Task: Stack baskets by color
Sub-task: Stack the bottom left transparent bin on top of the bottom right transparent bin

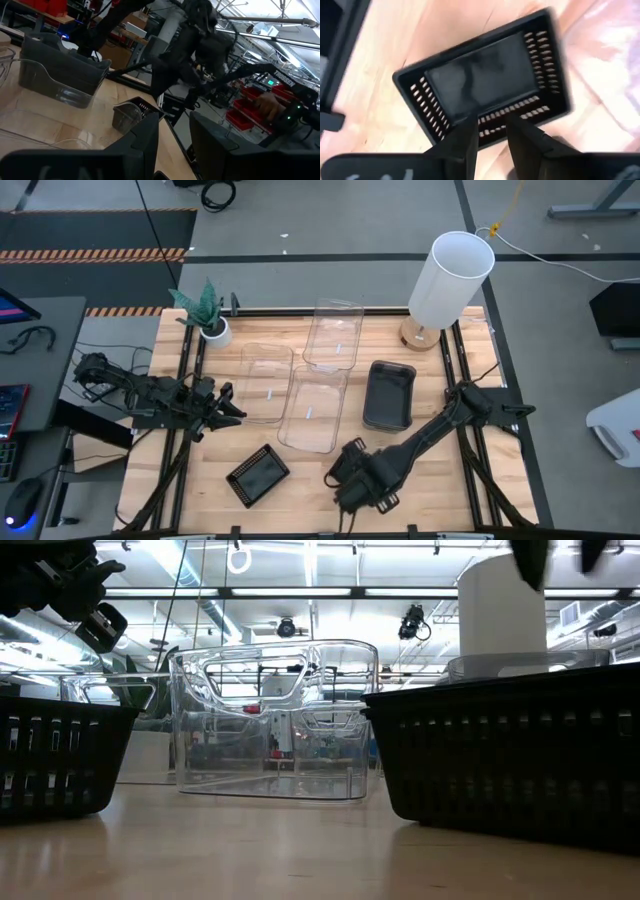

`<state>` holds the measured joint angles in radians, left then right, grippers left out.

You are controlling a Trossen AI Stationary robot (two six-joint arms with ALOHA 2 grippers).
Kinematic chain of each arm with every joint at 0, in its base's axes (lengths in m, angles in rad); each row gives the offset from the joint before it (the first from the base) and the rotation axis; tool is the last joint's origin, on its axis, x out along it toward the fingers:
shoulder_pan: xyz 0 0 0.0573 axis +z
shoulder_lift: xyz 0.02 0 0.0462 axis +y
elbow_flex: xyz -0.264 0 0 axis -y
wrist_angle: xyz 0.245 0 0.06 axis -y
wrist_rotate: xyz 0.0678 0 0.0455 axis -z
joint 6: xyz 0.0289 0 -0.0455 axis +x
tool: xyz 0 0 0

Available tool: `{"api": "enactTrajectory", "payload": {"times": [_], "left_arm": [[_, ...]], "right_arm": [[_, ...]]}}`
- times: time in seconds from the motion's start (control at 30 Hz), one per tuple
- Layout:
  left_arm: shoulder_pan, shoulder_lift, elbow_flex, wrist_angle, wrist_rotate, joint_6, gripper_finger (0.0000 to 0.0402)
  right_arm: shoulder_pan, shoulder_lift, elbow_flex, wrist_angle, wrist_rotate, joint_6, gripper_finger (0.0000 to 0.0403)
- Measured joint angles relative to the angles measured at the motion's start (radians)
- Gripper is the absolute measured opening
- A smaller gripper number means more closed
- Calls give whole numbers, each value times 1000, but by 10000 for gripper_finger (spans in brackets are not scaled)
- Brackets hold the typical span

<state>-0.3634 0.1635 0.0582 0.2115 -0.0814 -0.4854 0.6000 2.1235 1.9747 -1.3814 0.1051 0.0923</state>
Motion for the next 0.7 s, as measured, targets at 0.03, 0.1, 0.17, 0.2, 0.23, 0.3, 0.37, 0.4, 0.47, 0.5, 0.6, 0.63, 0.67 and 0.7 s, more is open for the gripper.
{"api": "enactTrajectory", "payload": {"times": [0.03,0.1,0.17,0.2,0.23,0.3,0.37,0.4,0.47,0.5,0.6,0.63,0.67,0.7], "left_arm": [[0,0,0,0,0,0,117],[0,0,0,0,0,0,117],[0,0,0,-1,0,0,117],[0,0,0,0,0,0,117],[0,0,0,0,0,0,117],[0,0,0,0,0,0,117],[0,0,0,0,0,0,117],[0,0,0,0,0,0,117],[0,0,0,0,0,0,117],[0,0,0,0,0,0,117],[0,0,0,0,0,0,117],[0,0,0,0,0,0,117],[0,0,0,0,0,0,117],[0,0,0,0,0,0,117]], "right_arm": [[-7,-16,-2,17,1,-8,104],[-19,-51,-22,61,7,-21,99],[-32,-85,-43,89,5,-32,93],[-39,-102,-53,98,5,-34,91],[-47,-121,-63,101,5,-36,88],[-63,-168,-90,119,9,-36,84],[-77,-224,-128,163,32,-34,80],[-82,-253,-152,197,48,-34,78],[-87,-319,-208,274,82,-40,75],[-88,-355,-241,316,100,-46,74],[-89,-469,-362,454,159,-97,71],[-89,-511,-410,507,174,-122,70],[-89,-551,-461,561,183,-147,70],[-92,-593,-513,621,189,-172,70]]}}
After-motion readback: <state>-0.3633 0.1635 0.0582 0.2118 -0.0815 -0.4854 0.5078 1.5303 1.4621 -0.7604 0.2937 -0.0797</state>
